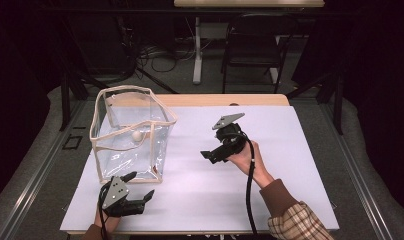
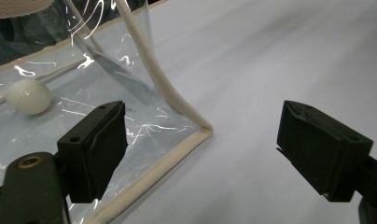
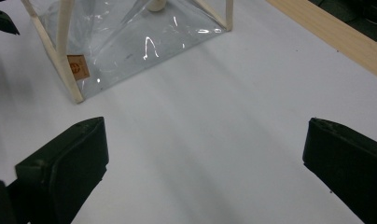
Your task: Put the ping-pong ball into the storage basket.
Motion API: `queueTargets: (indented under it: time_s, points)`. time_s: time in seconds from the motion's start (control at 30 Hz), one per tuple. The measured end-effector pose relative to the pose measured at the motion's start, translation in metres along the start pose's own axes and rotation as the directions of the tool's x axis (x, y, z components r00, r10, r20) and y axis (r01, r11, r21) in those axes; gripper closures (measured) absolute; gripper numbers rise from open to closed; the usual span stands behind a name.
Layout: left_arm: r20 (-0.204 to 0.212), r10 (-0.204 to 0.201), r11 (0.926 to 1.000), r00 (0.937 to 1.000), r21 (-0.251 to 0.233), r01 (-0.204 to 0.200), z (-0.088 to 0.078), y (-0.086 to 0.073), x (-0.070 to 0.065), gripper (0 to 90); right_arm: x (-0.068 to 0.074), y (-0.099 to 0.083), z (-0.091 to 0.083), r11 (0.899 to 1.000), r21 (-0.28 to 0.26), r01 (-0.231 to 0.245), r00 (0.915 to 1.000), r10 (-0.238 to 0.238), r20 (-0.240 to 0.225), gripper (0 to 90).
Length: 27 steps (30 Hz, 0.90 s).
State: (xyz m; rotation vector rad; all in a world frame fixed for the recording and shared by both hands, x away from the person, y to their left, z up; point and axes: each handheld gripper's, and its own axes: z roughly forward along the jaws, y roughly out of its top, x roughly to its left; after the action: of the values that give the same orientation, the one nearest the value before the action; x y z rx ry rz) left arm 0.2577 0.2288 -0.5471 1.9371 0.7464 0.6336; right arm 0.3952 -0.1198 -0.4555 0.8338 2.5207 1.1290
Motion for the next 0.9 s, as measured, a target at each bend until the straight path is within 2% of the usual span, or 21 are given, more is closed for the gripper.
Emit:
queueTargets:
  time_s: [0.33, 0.9]
  points:
    - [-0.002, 0.001, 1.0, 1.0, 0.002, -0.001, 0.0, 0.0, 0.0, 16.1, 0.002, -0.023, -0.007, 1.0, 0.011, -0.017, 0.9998, 0.017, 0.007, 0.0]
    - [0.0, 0.002, 1.0, 1.0, 0.003, -0.002, 0.0, 0.0, 0.0, 16.1, 0.006, -0.045, -0.022, 1.0, -0.002, -0.029, 0.9992, 0.029, 0.027, 0.0]
